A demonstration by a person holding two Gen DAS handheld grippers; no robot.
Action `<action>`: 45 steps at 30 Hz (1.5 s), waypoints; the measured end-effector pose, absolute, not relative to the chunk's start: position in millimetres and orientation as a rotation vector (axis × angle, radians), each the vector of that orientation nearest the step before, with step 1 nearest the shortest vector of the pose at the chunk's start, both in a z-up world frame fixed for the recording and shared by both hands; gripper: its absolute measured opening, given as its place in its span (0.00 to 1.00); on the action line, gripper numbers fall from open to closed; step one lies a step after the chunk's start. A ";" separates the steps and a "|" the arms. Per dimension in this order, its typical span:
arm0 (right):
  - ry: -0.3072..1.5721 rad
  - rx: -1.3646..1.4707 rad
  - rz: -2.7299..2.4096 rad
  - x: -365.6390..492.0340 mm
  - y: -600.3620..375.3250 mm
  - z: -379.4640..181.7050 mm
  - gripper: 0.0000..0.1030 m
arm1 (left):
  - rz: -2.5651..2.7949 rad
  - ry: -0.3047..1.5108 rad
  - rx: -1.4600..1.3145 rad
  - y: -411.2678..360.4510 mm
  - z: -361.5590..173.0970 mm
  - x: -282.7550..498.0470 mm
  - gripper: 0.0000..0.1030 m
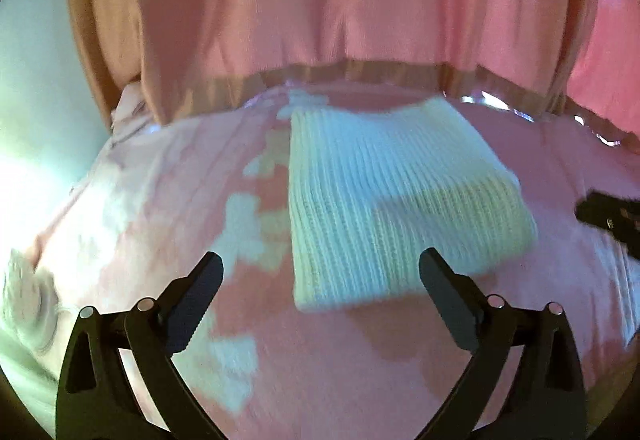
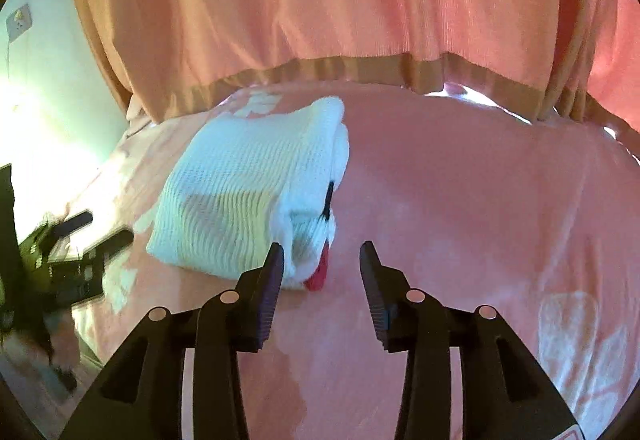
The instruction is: Fold small clothes
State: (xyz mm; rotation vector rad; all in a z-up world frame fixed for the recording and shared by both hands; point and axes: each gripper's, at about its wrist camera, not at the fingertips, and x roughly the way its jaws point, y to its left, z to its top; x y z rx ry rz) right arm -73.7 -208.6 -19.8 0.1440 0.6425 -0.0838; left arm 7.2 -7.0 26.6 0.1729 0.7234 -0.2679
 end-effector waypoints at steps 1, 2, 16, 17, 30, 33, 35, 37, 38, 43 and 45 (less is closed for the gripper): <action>0.645 0.147 -0.088 -74.9 -207.7 -22.9 0.39 | -0.262 0.731 0.162 -6.4 21.6 -0.9 0.93; 0.647 0.151 -0.096 -76.1 -206.4 -26.5 0.41 | -0.263 0.744 0.149 -5.5 16.6 -6.6 0.93; 0.664 0.153 -0.209 -99.6 -187.6 -70.9 0.54 | -0.199 0.696 0.127 -3.4 -15.0 -30.0 0.93; 0.660 0.141 -0.219 -100.7 -187.0 -71.6 0.54 | -0.195 0.692 0.129 -3.3 -15.1 -30.2 0.93; 0.647 0.103 -0.253 -105.8 -190.3 -80.3 0.57 | -0.165 0.641 0.130 -1.7 -13.1 -31.0 0.93; 0.649 0.095 -0.255 -105.5 -189.4 -81.8 0.58 | -0.175 0.637 0.130 -3.7 -12.7 -31.8 0.93; 0.650 0.091 -0.257 -105.3 -188.9 -82.8 0.58 | -0.179 0.636 0.135 -5.5 -13.3 -32.5 0.93; 0.654 0.087 -0.254 -104.5 -188.4 -83.7 0.58 | -0.188 0.641 0.142 -7.3 -14.5 -32.9 0.93; 0.652 0.085 -0.257 -104.7 -187.9 -83.7 0.58 | -0.189 0.643 0.145 -7.8 -15.0 -32.6 0.93; 0.652 0.084 -0.256 -105.4 -187.5 -85.0 0.58 | -0.193 0.650 0.143 -7.5 -15.9 -31.7 0.93; 0.653 0.079 -0.258 -105.6 -187.8 -85.3 0.58 | -0.191 0.656 0.137 -7.0 -16.1 -31.3 0.93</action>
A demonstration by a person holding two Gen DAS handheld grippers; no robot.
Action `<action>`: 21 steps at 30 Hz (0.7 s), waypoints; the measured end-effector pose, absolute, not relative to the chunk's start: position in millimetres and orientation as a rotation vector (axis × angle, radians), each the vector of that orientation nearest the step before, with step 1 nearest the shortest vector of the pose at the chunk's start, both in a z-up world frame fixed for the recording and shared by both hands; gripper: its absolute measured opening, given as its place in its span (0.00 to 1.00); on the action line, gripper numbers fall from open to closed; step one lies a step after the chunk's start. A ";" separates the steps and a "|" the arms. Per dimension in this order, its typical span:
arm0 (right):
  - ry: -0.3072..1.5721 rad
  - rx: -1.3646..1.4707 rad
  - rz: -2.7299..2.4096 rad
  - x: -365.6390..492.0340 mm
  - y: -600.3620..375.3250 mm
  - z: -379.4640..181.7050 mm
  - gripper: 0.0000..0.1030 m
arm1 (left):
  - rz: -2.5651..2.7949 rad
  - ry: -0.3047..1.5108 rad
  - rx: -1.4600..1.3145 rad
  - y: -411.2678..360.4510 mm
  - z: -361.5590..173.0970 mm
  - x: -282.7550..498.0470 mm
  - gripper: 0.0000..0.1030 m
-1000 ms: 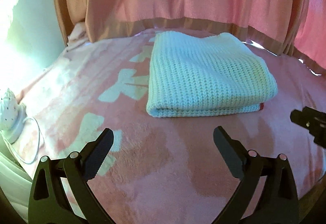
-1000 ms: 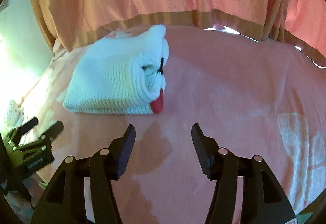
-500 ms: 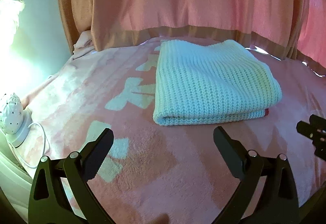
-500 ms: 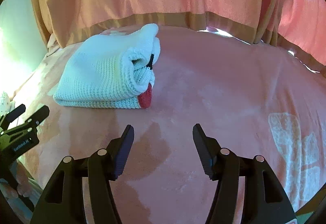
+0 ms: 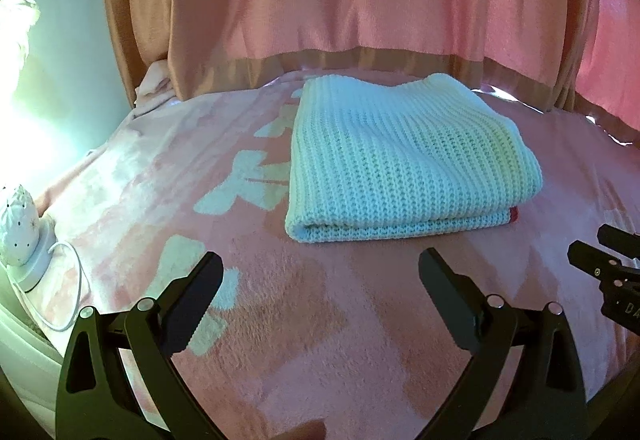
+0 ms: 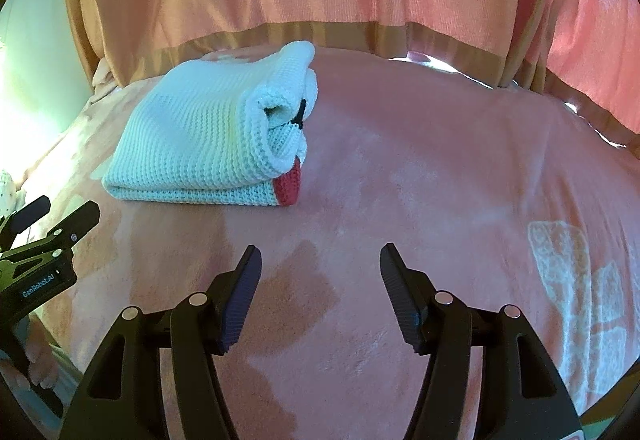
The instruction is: Fold small clothes
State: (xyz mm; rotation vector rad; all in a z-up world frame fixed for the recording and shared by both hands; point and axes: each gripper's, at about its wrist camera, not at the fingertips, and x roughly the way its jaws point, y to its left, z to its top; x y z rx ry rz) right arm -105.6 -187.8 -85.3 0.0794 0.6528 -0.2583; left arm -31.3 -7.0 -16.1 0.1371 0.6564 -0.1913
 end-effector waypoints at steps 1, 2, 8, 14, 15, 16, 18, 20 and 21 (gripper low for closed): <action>0.653 0.081 -0.256 -105.5 -188.1 -85.2 0.58 | -0.188 0.656 0.138 -7.0 -16.1 -31.5 0.93; 0.653 0.080 -0.255 -105.9 -187.8 -85.3 0.58 | -0.188 0.655 0.139 -6.9 -16.2 -31.4 0.93; 0.655 0.076 -0.253 -105.9 -185.9 -87.1 0.58 | -0.192 0.659 0.148 -9.1 -17.5 -33.1 0.93; 0.656 0.078 -0.252 -106.6 -184.6 -88.1 0.58 | -0.193 0.671 0.155 -9.8 -18.9 -32.0 0.93; 0.656 0.078 -0.251 -106.4 -184.5 -88.0 0.58 | -0.193 0.670 0.156 -9.8 -19.3 -32.0 0.93; 0.656 0.078 -0.250 -106.6 -184.0 -88.1 0.58 | -0.191 0.666 0.155 -9.5 -19.4 -32.4 0.93; 0.656 0.075 -0.249 -106.6 -183.9 -88.0 0.58 | -0.184 0.653 0.159 -10.0 -19.5 -34.4 0.93; 0.655 0.071 -0.247 -106.8 -183.9 -88.0 0.58 | -0.180 0.645 0.173 -11.8 -19.7 -35.8 0.93; 0.656 0.071 -0.247 -106.7 -184.2 -88.0 0.58 | -0.181 0.645 0.176 -12.9 -19.8 -36.5 0.93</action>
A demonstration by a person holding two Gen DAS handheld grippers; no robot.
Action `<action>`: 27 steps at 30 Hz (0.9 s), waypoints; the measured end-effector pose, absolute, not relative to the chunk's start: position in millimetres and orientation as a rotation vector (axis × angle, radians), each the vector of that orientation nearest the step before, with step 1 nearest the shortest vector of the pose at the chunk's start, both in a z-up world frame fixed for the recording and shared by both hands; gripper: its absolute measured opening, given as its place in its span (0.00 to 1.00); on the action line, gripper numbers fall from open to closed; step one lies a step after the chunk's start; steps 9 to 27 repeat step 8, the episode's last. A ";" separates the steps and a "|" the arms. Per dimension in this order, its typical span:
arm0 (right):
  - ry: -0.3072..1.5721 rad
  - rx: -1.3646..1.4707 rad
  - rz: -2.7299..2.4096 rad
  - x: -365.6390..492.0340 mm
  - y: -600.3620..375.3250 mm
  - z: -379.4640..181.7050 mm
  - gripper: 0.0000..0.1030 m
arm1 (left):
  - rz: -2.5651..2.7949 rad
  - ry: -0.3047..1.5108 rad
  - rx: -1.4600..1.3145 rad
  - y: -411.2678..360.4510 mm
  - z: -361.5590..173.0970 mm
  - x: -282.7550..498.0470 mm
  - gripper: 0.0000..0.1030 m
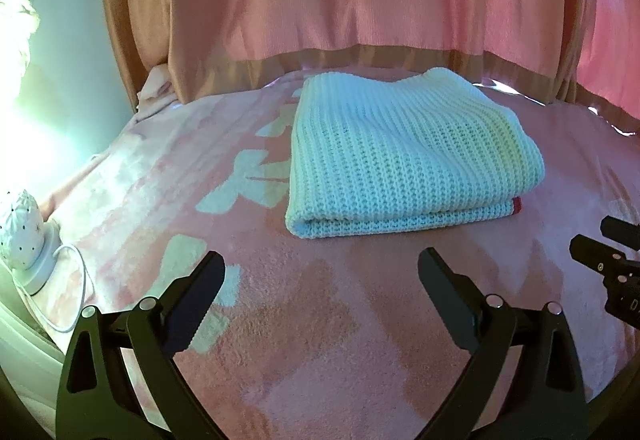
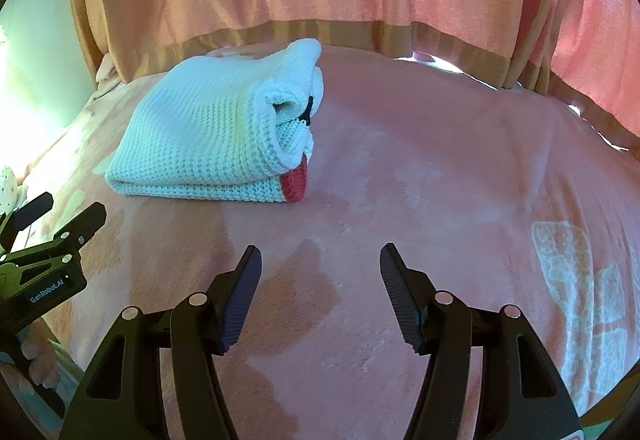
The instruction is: Fold small clothes
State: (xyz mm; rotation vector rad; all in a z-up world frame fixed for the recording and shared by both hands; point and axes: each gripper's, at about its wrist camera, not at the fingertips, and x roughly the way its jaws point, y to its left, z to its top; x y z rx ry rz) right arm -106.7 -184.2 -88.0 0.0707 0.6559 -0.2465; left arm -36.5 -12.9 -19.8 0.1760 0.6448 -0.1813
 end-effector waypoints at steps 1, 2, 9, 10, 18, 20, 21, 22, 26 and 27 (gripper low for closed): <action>0.656 0.072 -0.245 -106.7 -184.1 -87.9 0.58 | -0.185 0.649 0.179 -13.6 -20.0 -36.2 0.93; 0.656 0.072 -0.245 -106.4 -184.0 -87.8 0.58 | -0.186 0.656 0.180 -14.0 -20.4 -35.9 0.93; 0.656 0.070 -0.246 -106.4 -182.9 -87.9 0.58 | -0.177 0.652 0.179 -12.8 -20.3 -35.5 0.93; 0.656 0.070 -0.246 -106.4 -182.9 -87.9 0.58 | -0.177 0.652 0.179 -12.8 -20.3 -35.5 0.93; 0.656 0.070 -0.246 -106.4 -182.9 -87.9 0.58 | -0.177 0.652 0.179 -12.8 -20.3 -35.5 0.93; 0.656 0.070 -0.246 -106.4 -182.9 -87.9 0.58 | -0.177 0.652 0.179 -12.8 -20.3 -35.5 0.93; 0.656 0.070 -0.246 -106.4 -182.9 -87.9 0.58 | -0.177 0.652 0.179 -12.8 -20.3 -35.5 0.93; 0.656 0.070 -0.246 -106.4 -182.9 -87.9 0.58 | -0.177 0.652 0.179 -12.8 -20.3 -35.5 0.93; 0.656 0.070 -0.246 -106.4 -182.9 -87.9 0.58 | -0.177 0.652 0.179 -12.8 -20.3 -35.5 0.93; 0.656 0.070 -0.246 -106.4 -182.9 -87.9 0.58 | -0.177 0.652 0.179 -12.8 -20.3 -35.5 0.93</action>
